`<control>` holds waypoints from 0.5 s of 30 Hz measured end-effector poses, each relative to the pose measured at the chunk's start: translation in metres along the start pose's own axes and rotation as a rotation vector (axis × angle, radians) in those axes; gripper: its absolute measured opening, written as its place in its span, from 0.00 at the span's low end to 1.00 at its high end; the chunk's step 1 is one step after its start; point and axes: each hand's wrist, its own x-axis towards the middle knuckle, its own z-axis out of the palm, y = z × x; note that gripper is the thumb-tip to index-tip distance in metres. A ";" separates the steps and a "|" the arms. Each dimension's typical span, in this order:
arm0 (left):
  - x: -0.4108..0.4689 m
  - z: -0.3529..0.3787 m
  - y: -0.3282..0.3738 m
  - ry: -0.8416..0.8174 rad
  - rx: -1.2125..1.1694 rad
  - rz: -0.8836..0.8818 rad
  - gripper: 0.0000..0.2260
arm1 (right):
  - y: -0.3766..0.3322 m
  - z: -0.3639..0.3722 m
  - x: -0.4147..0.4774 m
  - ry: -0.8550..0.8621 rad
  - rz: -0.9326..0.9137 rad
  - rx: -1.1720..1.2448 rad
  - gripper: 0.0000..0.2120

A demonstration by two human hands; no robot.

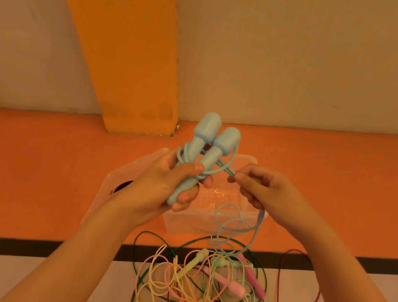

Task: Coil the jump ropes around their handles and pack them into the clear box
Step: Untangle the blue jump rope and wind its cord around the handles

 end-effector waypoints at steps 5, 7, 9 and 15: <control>0.005 -0.006 0.003 0.204 0.015 0.066 0.01 | 0.008 -0.002 -0.004 -0.015 -0.015 -0.231 0.07; 0.006 -0.010 0.004 0.274 0.020 0.062 0.03 | 0.010 -0.001 -0.005 -0.047 -0.023 -0.314 0.08; 0.007 -0.014 0.003 0.312 0.021 0.039 0.02 | 0.011 0.001 -0.006 -0.068 -0.034 -0.392 0.09; 0.008 -0.013 0.004 0.338 -0.002 0.046 0.04 | 0.004 -0.003 -0.008 -0.076 0.024 -0.335 0.08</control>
